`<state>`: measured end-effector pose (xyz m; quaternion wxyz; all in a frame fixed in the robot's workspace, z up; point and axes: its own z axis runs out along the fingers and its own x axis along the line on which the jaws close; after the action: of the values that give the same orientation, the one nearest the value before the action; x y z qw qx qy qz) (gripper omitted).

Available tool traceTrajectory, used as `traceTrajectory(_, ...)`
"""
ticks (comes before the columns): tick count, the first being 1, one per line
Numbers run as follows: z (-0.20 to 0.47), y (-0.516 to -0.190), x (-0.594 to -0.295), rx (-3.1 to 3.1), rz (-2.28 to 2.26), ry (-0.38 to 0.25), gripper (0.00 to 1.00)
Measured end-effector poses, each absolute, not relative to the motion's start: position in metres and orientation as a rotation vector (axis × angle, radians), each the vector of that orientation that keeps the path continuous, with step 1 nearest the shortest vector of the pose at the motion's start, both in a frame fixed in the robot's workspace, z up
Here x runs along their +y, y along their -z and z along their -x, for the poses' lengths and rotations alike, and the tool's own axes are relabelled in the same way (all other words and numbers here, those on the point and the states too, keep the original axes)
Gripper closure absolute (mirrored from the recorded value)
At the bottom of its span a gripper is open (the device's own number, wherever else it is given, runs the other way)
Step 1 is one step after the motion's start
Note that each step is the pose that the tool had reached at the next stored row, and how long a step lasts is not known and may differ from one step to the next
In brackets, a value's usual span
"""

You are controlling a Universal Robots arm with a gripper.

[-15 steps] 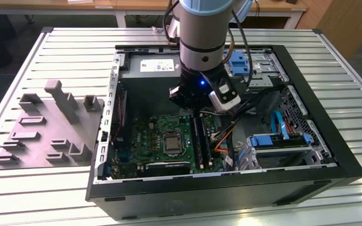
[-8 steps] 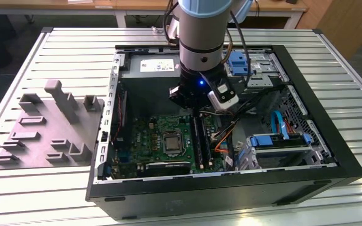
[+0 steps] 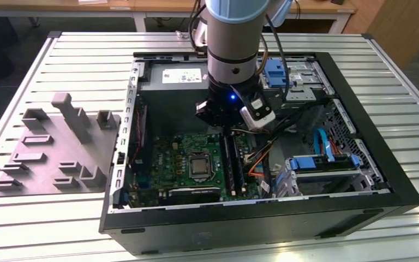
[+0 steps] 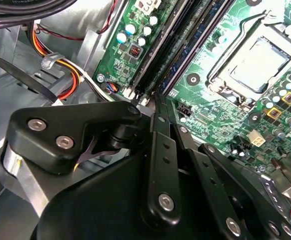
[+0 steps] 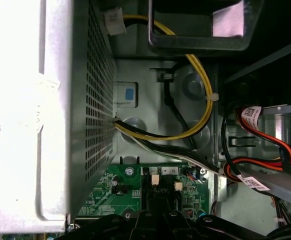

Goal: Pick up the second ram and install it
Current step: 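Press down the second ram until it locks into place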

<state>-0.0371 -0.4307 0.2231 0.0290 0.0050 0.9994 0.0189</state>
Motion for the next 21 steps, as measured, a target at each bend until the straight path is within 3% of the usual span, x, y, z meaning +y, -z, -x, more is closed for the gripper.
traceTrajectory(21,0.0372,-0.2173,-0.4308,3.083,-0.015,-0.058,0.9)
